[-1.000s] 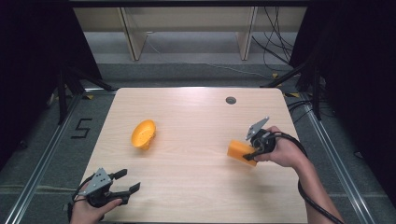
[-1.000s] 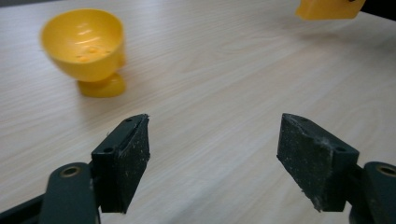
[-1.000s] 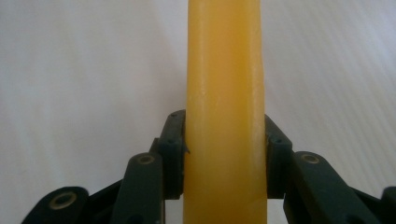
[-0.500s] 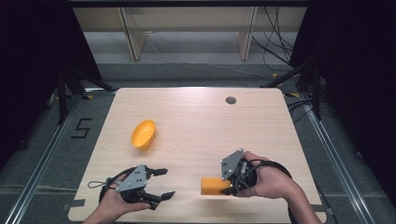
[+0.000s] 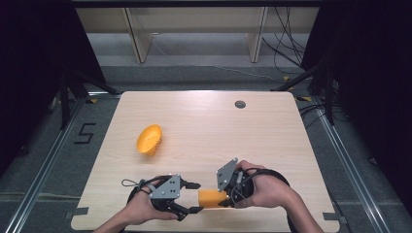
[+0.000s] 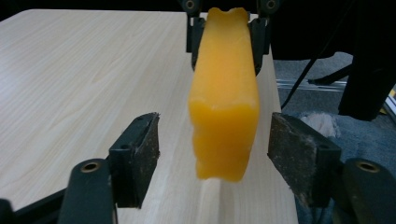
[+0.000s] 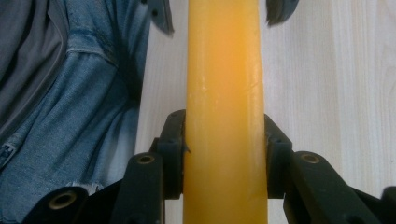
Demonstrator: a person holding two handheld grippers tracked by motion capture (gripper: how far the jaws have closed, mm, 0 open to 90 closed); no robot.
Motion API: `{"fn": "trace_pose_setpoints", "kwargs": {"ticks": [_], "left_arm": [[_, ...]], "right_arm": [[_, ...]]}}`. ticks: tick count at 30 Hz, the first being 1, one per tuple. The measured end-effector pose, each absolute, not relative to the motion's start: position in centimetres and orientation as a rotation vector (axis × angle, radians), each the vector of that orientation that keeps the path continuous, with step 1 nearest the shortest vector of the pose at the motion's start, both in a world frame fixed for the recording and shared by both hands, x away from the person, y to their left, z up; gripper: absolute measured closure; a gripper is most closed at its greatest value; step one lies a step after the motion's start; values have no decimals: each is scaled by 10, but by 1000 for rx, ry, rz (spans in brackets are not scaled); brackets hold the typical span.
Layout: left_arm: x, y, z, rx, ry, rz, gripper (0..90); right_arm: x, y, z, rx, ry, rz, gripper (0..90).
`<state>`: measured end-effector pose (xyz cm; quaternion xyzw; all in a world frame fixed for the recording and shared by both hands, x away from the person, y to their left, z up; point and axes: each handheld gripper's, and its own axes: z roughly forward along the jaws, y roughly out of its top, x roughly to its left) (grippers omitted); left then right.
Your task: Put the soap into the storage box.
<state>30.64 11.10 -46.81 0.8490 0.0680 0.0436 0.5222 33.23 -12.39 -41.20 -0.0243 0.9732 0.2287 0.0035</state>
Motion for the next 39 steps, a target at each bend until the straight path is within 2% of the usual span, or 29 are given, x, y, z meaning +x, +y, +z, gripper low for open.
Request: {"fn": "trace_pose_setpoints", "kwargs": {"ticks": [8,10,12,16,17,27,29,31,39], "left_arm": [[307,102,-471,1987,162,61,462],[308,101,-471,1985,163,46,492],[308,101,-472,1984,174,38,515],[307,100,-472,1987,151,25,562],[307,99,-473,1985,146,30,578],[305,101,-472,1986,131,13,602],[304,102,-470,1982,148,24,604],[301,103,-468,1990,166,28,605],[305,114,-467,1986,273,86,606]], "right_arm": [[328,-120,-412,-6,3080,676,617],[331,-117,-414,-127,3050,727,617],[325,-118,-411,10,3078,661,617],[328,-114,-413,-131,3048,716,617],[325,-115,-411,-46,3061,680,617],[321,-112,-411,-41,3074,678,616],[326,-110,-412,-163,3034,743,613],[321,-112,-410,-37,3058,701,608],[326,-126,-409,52,2996,819,409]]}}
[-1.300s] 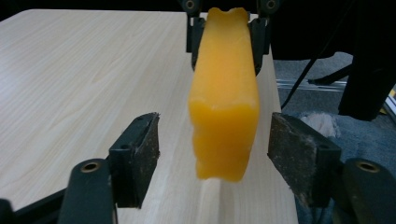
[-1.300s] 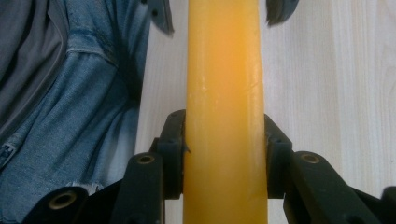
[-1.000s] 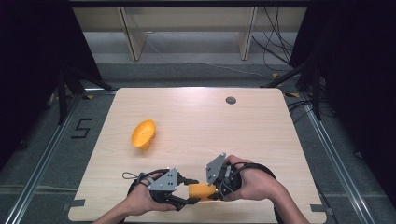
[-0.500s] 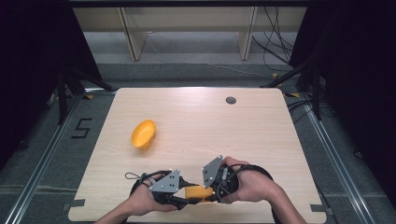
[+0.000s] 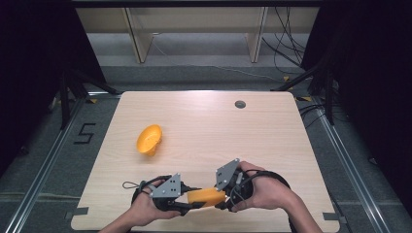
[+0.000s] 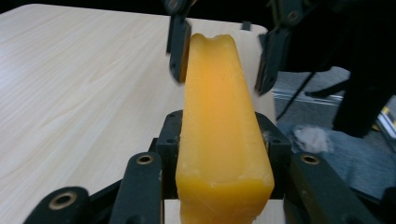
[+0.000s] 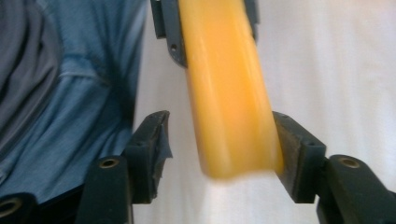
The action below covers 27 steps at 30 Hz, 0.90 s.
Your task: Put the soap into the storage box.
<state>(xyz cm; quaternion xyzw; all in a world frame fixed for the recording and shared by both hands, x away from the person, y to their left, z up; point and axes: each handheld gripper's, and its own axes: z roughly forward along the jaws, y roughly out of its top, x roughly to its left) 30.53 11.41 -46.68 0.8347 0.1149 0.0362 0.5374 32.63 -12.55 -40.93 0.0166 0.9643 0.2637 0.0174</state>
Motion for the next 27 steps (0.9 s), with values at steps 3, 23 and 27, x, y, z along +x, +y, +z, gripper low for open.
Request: {"fn": "trace_pose_setpoints", "kwargs": {"ticks": [3,23,27], "left_arm": [[306,119,-467,2011,297,168,606],[311,156,-458,1865,561,360,606],[314,164,-455,1830,604,391,606]], "right_arm": [[333,-141,-401,88,2910,950,362],[340,-260,-451,1194,2293,1109,467],[336,-270,-452,1271,2167,1125,471]]}}
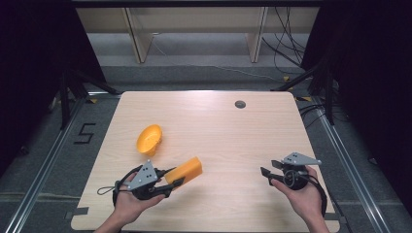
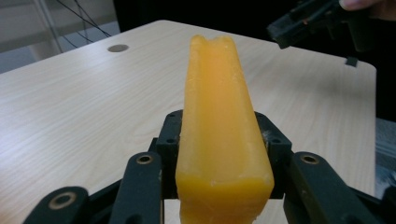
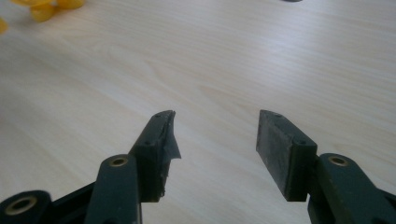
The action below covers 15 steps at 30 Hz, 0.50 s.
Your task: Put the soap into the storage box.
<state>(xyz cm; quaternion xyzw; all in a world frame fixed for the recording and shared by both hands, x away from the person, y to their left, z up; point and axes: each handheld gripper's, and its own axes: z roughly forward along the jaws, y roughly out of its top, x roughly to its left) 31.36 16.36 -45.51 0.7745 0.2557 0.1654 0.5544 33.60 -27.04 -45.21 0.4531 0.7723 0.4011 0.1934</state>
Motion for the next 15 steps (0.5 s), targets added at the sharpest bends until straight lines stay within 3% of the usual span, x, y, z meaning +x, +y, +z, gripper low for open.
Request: {"fn": "trace_pose_setpoints", "kwargs": {"ticks": [15], "left_arm": [[320,180,-450,1714,781,541,606]], "right_arm": [[331,-281,-454,1354,2046,1101,466]]}}
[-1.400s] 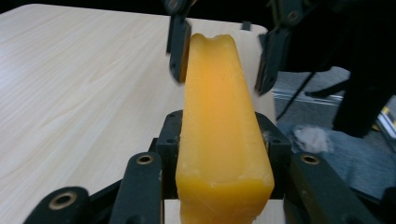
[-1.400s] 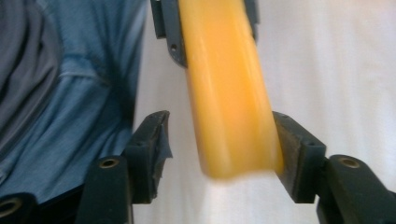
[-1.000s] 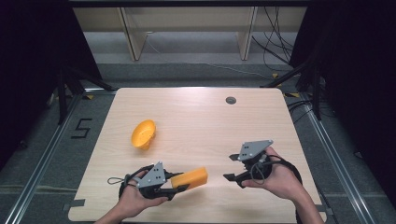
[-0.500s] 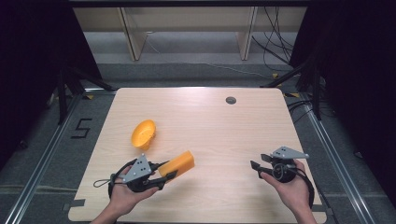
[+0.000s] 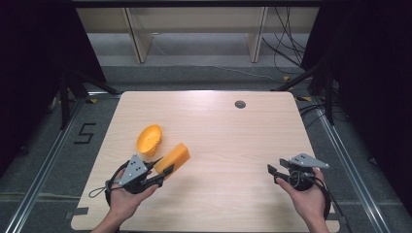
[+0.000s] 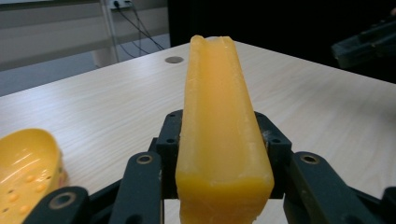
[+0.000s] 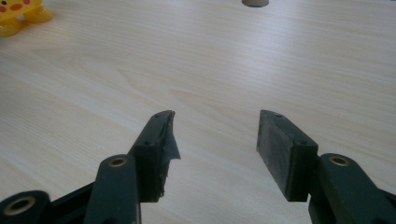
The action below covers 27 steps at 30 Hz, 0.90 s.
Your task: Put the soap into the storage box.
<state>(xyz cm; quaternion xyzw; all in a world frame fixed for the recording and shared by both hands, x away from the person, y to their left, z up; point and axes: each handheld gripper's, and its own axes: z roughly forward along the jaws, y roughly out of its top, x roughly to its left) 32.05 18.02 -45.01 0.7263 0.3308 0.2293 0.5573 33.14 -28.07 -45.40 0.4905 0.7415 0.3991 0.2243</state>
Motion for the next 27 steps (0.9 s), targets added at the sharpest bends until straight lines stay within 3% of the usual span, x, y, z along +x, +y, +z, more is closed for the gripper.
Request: {"fn": "trace_pose_setpoints", "kwargs": {"ticks": [16,27], "left_arm": [[336,193,-446,1570,1010,804,606],[344,202,-441,1496,1090,883,606]], "right_arm": [[332,-279,-456,1365,2068,1119,457],[334,-283,-455,1331,2080,1099,456]]}}
